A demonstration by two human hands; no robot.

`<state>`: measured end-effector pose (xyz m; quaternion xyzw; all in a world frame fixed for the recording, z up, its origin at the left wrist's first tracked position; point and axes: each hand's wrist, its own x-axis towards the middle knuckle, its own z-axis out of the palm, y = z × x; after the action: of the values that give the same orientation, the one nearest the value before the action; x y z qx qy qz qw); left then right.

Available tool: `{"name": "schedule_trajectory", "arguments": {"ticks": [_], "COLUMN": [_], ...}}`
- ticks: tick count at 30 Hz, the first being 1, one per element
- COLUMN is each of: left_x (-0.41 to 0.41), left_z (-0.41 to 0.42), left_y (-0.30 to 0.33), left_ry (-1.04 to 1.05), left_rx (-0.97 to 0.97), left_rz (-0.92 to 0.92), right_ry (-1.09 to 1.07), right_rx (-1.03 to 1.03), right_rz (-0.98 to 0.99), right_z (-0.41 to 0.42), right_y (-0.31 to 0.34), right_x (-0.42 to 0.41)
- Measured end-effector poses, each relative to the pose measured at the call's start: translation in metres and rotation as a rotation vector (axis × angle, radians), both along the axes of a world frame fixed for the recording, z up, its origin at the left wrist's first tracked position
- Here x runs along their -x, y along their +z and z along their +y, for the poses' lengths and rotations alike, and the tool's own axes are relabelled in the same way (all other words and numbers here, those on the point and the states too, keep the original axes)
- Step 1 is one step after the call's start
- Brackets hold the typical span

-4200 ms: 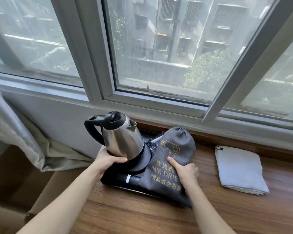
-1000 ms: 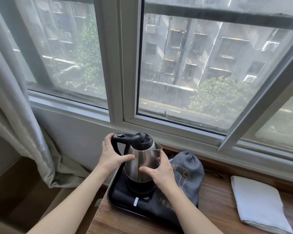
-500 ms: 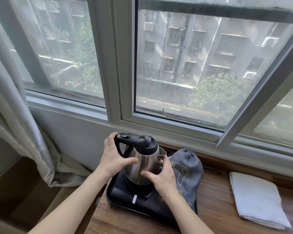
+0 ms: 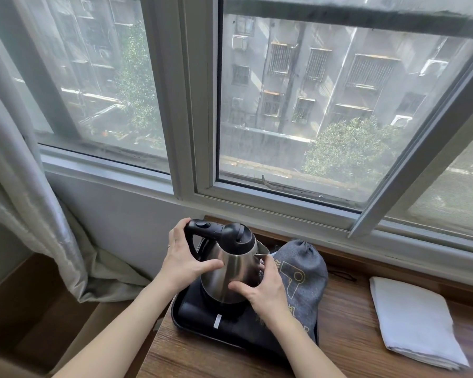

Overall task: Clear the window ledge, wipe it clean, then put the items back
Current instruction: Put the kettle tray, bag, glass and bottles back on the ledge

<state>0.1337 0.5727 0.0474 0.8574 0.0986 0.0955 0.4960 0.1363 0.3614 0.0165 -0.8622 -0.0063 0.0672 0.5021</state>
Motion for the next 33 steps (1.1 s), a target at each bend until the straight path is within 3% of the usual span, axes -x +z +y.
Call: {"name": "schedule_trajectory", "arguments": {"ticks": [9,15,33], "left_x": [0.013,0.010,0.000], "left_z": [0.002,0.004,0.009], "left_y": [-0.015,-0.016,-0.016], "left_ry": [0.001,-0.030,-0.059], "left_rx": [0.009,0.135,0.156], "left_rz": [-0.005,0.042,0.083], "right_ry": [0.023,0.022,0.031], "right_rx": [0.044,0.019,0.038], "right_rz": [-0.002,0.003,0.019], "right_z": [-0.002,0.000,-0.001], "right_y": [-0.006,-0.007,-0.010], "right_x": [0.005,0.003,-0.008]}}
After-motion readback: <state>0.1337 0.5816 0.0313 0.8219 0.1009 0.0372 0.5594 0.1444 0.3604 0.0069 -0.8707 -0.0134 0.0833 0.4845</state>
